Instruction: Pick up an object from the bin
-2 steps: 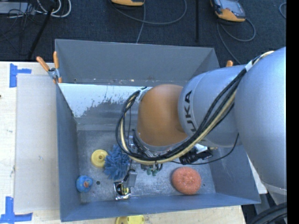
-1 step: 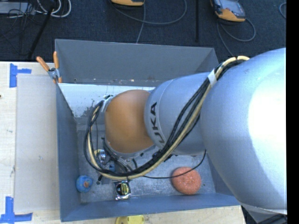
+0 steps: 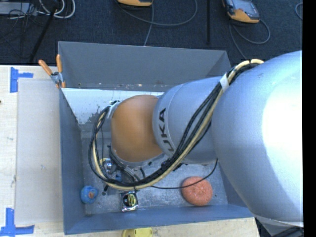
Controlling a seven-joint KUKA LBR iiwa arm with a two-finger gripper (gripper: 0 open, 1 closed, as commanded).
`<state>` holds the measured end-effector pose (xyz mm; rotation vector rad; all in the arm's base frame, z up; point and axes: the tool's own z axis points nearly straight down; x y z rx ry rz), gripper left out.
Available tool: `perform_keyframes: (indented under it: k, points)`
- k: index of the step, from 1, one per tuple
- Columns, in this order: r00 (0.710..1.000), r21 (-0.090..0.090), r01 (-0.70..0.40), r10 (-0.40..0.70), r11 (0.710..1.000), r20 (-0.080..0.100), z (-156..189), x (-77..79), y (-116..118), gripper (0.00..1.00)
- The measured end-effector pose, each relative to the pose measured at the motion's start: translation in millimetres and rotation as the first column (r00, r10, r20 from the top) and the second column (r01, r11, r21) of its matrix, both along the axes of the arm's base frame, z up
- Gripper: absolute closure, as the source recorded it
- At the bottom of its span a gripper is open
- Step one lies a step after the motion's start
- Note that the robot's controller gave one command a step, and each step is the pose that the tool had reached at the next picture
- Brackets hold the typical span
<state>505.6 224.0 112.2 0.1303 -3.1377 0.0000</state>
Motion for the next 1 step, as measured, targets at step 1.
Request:
perform_keyframes:
  k: [1]
  points:
    - [1.000, 0.000, -0.008, 0.008, 1.000, 0.000, 16.4, 18.4, -26.8, 1.00]
